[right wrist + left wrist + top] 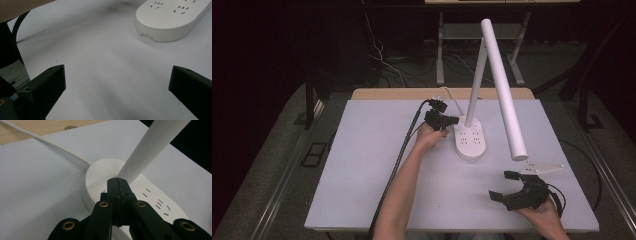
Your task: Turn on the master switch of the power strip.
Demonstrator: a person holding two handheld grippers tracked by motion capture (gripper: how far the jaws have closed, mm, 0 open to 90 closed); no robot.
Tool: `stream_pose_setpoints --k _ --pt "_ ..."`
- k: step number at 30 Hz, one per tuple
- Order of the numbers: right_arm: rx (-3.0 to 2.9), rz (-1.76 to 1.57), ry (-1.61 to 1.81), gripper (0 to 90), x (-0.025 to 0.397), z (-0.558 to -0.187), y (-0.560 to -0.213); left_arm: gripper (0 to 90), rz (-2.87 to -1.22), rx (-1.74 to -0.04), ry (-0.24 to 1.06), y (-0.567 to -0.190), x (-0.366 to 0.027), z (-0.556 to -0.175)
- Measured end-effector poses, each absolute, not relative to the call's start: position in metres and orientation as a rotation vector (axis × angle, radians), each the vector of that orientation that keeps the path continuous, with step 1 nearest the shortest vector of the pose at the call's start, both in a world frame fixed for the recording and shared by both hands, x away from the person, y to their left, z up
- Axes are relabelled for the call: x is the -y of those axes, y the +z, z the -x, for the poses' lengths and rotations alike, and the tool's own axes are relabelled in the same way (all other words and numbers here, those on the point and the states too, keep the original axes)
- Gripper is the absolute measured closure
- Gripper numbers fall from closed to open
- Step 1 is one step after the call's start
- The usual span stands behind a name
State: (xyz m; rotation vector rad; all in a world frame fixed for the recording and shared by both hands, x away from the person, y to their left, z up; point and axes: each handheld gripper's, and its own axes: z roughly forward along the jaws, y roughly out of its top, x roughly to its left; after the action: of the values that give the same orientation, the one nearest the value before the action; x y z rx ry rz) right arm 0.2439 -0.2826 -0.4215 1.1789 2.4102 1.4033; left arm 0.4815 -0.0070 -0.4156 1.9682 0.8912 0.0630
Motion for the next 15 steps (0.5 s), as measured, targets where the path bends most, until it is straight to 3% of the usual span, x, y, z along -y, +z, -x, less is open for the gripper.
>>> stream_pose_setpoints --k 11,15 --pt "-2.415 -1.177 1.405 0.3 0.283 -0.244 -0.421 89.5 -1.952 -0.856 0.113 -0.392 -0.01 -0.468" --pt "-2.414 -1.167 1.407 0.2 0.283 -0.245 -0.421 83.4 -1.96 -0.83 0.115 -0.383 -0.019 -0.462"
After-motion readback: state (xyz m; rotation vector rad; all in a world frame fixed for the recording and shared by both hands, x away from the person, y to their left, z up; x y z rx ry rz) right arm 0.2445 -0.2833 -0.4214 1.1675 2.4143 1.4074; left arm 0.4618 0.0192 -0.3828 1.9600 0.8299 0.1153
